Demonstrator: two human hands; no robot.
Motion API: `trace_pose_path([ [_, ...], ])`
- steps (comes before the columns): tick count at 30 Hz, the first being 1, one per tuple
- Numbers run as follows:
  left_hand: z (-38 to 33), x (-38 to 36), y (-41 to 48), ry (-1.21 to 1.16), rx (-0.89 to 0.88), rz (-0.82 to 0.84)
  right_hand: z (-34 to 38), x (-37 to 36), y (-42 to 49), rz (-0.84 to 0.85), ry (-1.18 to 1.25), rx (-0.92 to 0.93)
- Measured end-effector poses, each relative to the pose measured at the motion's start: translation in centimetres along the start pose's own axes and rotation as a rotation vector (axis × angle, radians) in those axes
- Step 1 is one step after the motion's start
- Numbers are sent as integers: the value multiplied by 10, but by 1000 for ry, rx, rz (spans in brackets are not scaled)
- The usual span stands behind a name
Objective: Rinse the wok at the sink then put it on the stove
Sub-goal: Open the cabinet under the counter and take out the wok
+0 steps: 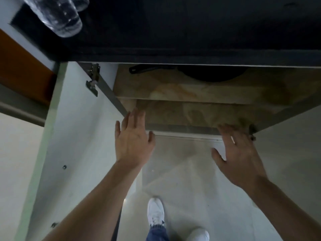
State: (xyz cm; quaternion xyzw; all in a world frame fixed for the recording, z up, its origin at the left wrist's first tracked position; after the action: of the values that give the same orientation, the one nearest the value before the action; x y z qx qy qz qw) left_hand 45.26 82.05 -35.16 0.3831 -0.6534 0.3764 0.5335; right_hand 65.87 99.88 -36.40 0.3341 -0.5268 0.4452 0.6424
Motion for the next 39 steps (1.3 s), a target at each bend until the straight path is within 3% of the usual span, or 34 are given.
trace_pose_path([
  [7,-30,-23,61,-163,-13,-131,45,-25,102,-85,25,151],
  [15,-32,-39,157,84,-145,-143,30,-49,166,-121,193,182],
  [22,-39,-41,191,141,-155,-128,16,-61,177,34,227,188],
  [30,-55,-45,130,34,-151,-228,7,-67,206,-32,552,16],
  [35,-72,-56,78,-74,-208,-172,10,-69,221,-158,769,-112],
  [39,-85,-56,69,-407,-205,-168,7,-76,228,-176,1132,-329],
])
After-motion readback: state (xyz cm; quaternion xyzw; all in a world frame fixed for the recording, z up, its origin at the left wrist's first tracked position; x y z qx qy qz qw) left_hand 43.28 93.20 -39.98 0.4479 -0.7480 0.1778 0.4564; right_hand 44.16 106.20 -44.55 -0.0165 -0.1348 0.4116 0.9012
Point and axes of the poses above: each hand's wrist, its own y-axis towards the middle knuckle, its own x-axis out of the back of the hand, z = x × y, the point moved 4 cm from there along y, towards the middle knuckle, and after that the axes turned 13 degrees about x, right-handed, at the moved point
